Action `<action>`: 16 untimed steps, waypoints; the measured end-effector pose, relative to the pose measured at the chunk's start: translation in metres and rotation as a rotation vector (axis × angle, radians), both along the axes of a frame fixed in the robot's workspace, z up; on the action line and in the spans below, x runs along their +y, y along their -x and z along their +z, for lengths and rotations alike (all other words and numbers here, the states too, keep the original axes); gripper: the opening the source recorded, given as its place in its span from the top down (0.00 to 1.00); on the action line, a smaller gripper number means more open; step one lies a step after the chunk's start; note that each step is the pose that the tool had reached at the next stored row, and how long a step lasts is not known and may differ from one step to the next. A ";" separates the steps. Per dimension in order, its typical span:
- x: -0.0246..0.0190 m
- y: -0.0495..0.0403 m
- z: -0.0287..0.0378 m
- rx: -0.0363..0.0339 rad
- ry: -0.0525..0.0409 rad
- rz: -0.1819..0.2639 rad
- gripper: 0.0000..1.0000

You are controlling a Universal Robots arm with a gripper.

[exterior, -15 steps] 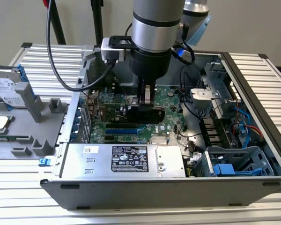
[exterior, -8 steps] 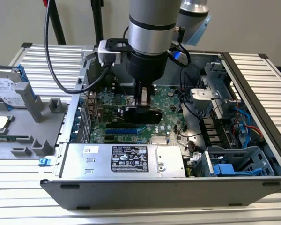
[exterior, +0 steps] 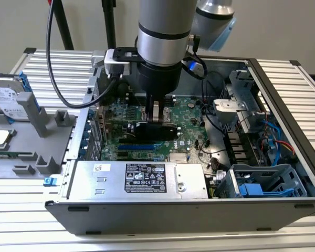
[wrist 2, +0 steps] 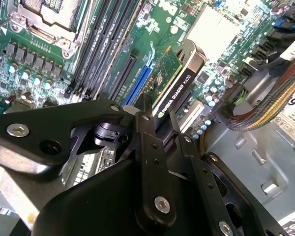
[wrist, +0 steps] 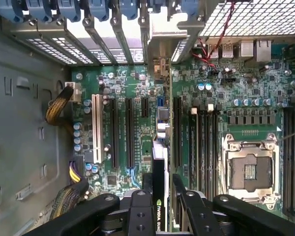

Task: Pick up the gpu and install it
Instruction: 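Insert the gpu into the slot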

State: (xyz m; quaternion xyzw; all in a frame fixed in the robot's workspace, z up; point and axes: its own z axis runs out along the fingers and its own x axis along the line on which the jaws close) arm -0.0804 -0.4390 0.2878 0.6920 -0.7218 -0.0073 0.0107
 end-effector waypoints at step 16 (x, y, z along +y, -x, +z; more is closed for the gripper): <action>0.0000 0.0122 -0.0156 0.0193 0.0001 0.000 1.00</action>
